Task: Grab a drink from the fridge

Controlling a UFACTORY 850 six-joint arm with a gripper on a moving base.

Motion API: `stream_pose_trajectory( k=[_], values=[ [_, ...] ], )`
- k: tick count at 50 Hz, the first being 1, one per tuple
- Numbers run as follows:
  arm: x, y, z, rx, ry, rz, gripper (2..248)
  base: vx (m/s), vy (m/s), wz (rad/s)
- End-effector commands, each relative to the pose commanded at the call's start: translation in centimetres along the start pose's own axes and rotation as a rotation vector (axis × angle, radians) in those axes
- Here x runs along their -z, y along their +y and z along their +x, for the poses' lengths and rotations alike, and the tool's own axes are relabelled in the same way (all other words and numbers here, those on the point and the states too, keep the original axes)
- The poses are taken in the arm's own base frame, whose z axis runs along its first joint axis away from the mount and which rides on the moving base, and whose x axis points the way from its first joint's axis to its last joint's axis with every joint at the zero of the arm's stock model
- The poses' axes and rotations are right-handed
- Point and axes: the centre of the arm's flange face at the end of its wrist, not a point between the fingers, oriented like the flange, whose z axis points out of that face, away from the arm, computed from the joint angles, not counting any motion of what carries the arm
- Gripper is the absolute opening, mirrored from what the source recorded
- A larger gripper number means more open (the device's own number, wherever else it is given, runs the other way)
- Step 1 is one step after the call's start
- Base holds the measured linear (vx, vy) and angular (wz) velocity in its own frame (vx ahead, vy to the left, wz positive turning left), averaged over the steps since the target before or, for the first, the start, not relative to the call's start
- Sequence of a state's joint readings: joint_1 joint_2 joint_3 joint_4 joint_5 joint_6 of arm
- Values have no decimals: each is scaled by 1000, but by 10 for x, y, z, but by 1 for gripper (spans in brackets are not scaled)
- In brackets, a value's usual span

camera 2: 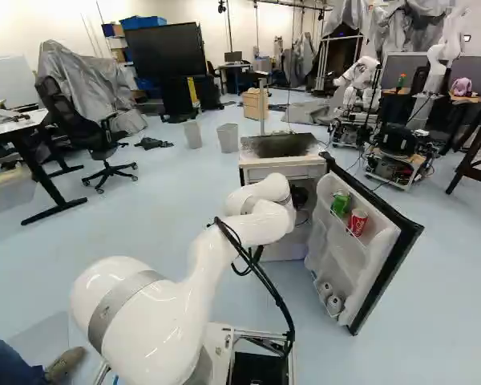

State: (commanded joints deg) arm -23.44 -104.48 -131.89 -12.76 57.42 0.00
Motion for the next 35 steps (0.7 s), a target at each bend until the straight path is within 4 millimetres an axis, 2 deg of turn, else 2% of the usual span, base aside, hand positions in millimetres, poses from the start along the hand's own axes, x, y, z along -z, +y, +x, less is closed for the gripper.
stream_pose_trajectory(
  k=[1, 2, 7, 8, 12, 13, 35],
  values=[
    [0, 0, 0, 0, 0, 0, 176, 0, 0, 0],
    [0, 0, 0, 0, 0, 0, 139, 0, 0, 0],
    [0, 0, 0, 0, 0, 0, 139, 0, 0, 0],
    [0, 0, 0, 0, 0, 0, 102, 0, 0, 0],
    [0, 0, 0, 0, 0, 0, 102, 0, 0, 0],
    [0, 0, 0, 0, 0, 0, 95, 0, 0, 0],
    [4, 2, 3, -4, -20, 0, 95, 0, 0, 0]
  ],
)
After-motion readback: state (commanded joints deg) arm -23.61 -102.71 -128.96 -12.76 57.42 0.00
